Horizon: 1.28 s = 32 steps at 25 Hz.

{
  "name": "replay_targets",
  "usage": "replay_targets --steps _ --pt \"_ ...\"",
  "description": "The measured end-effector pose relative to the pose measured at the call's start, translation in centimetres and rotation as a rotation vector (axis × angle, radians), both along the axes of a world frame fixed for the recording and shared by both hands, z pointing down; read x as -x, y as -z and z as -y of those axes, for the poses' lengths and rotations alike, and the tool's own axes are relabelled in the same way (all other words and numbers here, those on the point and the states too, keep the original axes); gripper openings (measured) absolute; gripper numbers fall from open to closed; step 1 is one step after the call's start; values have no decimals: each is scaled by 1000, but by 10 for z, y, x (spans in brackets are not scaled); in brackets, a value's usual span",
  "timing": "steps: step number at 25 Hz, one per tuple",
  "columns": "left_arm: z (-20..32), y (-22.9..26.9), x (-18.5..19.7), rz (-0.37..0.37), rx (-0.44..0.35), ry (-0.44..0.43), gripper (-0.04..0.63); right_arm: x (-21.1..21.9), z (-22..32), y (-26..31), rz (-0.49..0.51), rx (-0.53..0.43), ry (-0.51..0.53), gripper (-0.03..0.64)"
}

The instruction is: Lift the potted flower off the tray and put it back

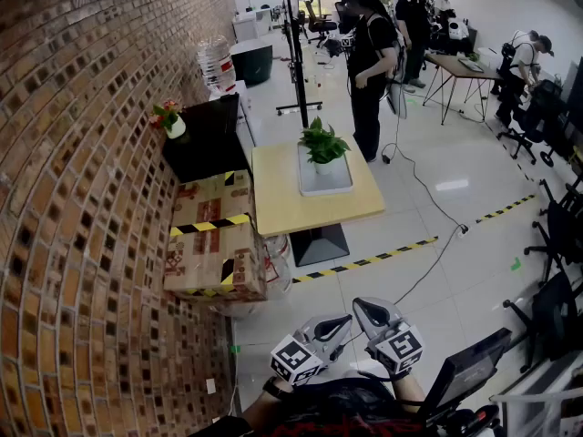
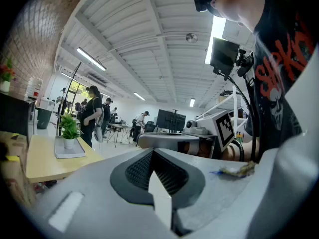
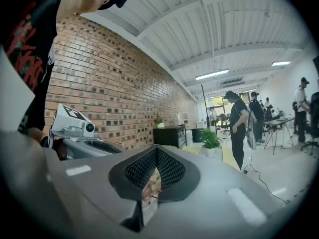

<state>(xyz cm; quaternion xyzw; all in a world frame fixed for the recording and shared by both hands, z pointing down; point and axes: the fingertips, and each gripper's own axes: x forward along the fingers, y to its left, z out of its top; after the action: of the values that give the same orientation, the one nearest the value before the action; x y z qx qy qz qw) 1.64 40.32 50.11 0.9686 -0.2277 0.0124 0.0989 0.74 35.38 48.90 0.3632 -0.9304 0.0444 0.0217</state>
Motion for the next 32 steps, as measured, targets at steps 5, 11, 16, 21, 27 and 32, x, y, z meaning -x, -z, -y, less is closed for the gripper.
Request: replay_targets --steps 5,11,16,21,27,32 --pt "38 0 49 -27 -2 67 2 36 24 5 -19 3 -14 3" --pt "42 0 62 -75 38 118 2 39 30 -2 -26 42 -1 3" --pt "59 -10 62 -47 77 127 2 45 54 -1 4 36 10 3" --pt "85 -15 33 -8 124 98 2 16 78 -14 65 75 -19 3" --pt "155 -4 -11 35 70 107 2 -50 120 -32 137 120 -68 3" --pt "196 5 -65 42 42 94 2 -113 166 -27 132 89 -77 3"
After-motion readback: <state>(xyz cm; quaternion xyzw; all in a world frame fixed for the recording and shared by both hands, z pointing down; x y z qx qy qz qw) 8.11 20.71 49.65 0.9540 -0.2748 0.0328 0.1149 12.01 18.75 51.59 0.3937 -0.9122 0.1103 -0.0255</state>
